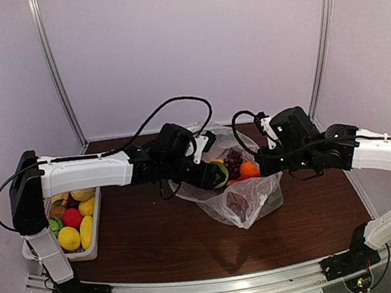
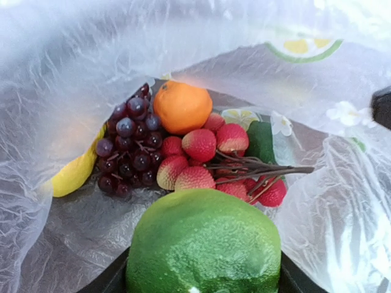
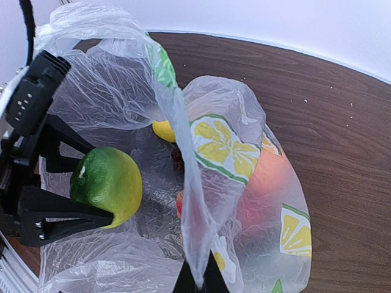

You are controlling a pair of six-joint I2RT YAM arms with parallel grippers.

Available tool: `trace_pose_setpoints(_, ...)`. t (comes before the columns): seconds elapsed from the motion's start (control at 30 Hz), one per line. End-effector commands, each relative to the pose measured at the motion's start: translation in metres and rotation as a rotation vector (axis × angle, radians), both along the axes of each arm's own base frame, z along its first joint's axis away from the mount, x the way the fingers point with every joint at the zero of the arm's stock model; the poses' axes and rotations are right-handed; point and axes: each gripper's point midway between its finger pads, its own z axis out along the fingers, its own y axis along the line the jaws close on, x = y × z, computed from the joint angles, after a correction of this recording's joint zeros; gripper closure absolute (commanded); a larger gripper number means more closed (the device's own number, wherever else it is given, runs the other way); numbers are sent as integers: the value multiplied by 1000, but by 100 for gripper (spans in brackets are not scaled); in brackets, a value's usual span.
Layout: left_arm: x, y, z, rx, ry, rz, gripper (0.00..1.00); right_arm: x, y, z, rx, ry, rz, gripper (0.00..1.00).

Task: Untie the knot of the plastic bag and take out the fruit
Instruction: Place the fake fruit in the bin.

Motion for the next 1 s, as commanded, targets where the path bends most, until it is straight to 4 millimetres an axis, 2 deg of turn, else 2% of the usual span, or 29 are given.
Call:
trace_pose_setpoints(0.0, -1, -7, 50, -107, -90, -30, 41, 0, -3, 0, 9, -5, -13, 100)
trace_pose_setpoints(0.2, -14, -6, 84, -180, -105, -80, 41, 0, -4, 0, 8, -6, -13, 100)
trace_pose_setpoints(0.43, -20, 18, 104, -137, -123, -72, 40, 0, -4, 1, 11, -7, -14, 100)
trace_pose_setpoints(0.63, -14, 60, 96, -87, -88, -47, 40, 0, -5, 1, 10, -9, -16, 100)
trace_pose_setpoints(0.97, 6, 153, 68, -3, -17, 112, 40, 1, -4, 0, 4, -6, -16, 100)
